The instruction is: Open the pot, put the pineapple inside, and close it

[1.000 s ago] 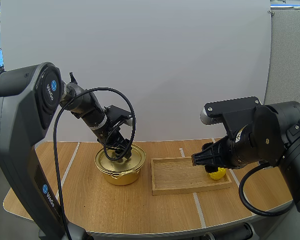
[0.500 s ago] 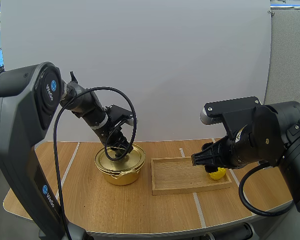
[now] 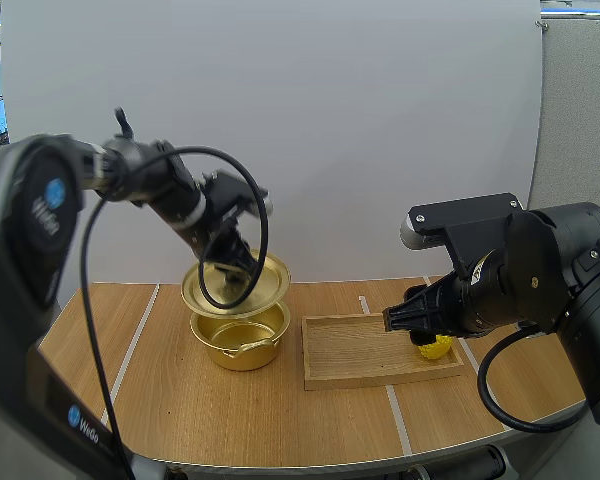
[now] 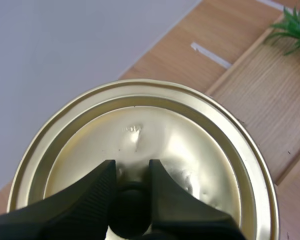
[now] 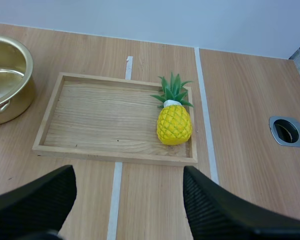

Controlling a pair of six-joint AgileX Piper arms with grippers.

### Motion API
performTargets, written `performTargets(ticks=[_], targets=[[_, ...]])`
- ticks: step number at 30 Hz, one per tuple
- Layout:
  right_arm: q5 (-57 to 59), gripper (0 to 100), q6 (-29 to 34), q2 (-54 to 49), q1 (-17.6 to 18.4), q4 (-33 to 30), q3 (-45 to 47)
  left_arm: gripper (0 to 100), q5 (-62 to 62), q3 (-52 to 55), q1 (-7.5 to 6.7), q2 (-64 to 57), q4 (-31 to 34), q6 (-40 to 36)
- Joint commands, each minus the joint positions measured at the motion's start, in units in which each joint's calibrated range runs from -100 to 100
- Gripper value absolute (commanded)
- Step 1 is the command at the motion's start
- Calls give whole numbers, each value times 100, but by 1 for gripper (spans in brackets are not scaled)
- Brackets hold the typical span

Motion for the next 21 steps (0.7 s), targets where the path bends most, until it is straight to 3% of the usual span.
performTargets(ticks=[1,11,21], targets=[[-44,100,0,-21,-17,-44,13,0,64,-294,-7,-556,144,-238],[-44,100,0,-21,-17,-44,13,0,-118,-1965,8,-1813,567,-724],[-44,100,0,-21,-17,-44,13,0,-855,-3982,8,-1956,1476,-1357]])
